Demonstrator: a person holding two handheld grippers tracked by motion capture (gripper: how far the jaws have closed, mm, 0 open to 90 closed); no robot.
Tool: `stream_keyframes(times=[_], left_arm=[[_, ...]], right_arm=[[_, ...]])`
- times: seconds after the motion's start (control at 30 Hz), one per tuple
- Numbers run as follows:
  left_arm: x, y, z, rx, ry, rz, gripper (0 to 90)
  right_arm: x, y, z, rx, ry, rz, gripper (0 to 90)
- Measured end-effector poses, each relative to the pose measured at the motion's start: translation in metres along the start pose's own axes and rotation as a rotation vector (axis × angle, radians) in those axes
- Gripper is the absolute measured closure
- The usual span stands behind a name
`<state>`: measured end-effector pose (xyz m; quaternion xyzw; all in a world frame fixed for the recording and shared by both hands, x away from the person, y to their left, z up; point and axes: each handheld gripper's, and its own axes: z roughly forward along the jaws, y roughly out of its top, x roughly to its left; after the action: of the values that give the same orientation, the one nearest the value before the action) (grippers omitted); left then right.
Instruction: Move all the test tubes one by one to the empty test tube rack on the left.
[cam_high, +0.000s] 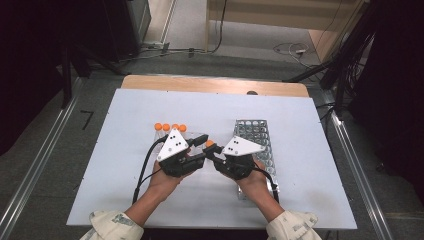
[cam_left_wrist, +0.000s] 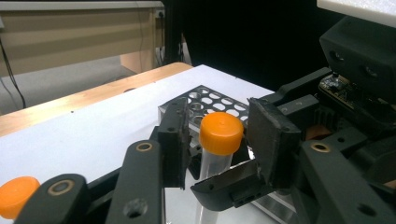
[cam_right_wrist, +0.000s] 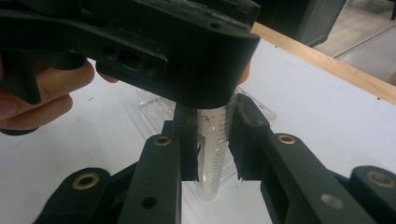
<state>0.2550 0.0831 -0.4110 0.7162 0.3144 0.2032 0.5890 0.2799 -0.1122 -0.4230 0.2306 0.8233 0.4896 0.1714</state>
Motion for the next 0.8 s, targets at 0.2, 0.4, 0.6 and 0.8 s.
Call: stream_keyframes(times=[0.2,0.4,0.6,0.8], left_arm=[[0.0001,-0.0002,-0.0002,0.002,-0.001,0.002,64.7],[-0.0004,-0.0003,-0.0001,0.004,0.0,0.004,68.3],[-0.0003,0.0002,-0.0003,0.001,0.003,0.011,69.5],[0.0049,0.0067,-0.0046,-0.021,0.026,0.009,70.0]], right_arm=[[0.0008,0.0001,0.0002,0.0,0.002,-0.002,71.8],[0.001,0.0008,-0.0003,-0.004,0.006,0.002,71.8],[0.0004,0.001,-0.0006,-0.006,0.009,0.006,71.3],[-0.0022,0.0027,-0.001,0.004,0.008,0.041,44.4]])
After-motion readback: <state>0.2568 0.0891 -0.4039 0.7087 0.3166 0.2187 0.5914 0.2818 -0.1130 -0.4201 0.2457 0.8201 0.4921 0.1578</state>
